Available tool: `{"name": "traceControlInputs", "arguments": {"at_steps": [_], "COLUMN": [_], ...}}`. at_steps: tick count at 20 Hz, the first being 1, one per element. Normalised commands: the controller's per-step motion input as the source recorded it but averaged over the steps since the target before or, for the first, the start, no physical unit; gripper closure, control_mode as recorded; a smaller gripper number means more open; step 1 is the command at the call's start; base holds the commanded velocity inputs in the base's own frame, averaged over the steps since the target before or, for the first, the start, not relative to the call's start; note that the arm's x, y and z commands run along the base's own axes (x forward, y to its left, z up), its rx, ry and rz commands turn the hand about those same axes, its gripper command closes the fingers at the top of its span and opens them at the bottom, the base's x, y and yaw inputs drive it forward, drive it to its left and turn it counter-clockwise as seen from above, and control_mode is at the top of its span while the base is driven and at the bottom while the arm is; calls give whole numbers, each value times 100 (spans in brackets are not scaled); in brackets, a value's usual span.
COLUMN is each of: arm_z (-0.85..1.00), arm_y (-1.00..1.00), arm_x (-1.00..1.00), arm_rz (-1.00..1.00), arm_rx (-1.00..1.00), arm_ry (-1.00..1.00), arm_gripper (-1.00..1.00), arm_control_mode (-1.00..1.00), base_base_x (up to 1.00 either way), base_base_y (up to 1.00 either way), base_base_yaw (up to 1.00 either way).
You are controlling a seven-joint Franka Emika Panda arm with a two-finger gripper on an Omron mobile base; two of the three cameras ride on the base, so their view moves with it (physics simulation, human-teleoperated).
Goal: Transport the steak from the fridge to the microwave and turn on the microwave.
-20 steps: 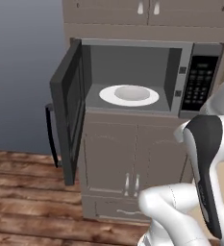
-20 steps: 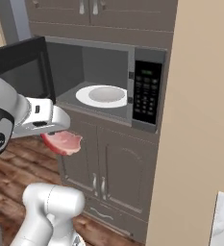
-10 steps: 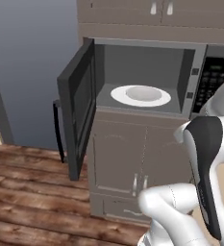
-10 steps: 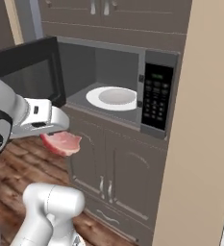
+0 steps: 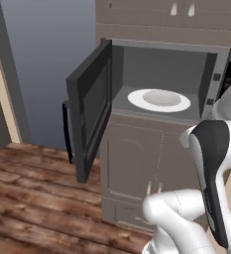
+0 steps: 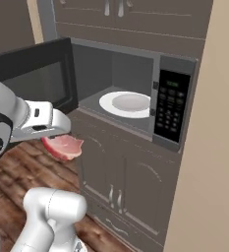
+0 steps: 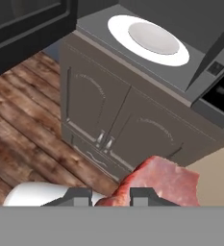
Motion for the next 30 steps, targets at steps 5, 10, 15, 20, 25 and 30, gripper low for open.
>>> {"name": "traceControlInputs", "arguments": {"at_steps": [5, 10, 15, 20, 25, 30], "arm_z": [0, 0, 0, 0, 0, 0], "arm_y": [0, 0, 0, 0, 0, 0], "arm_x": [0, 0, 0, 0, 0, 0], "arm_rz": [0, 0, 0, 0, 0, 0], "arm_rx": [0, 0, 0, 0, 0, 0], "arm_ry": [0, 0, 0, 0, 0, 0], "arm_gripper": [100, 100, 100, 100, 100, 100], "arm_control_mode": [100, 100, 100, 100, 100, 100], "base_base_x": [24, 12, 17, 7, 8, 0], "base_base_y": [-39, -27, -62, -31, 0, 0], "base_base_yaw": [21, 13, 12, 4, 2, 0]}}
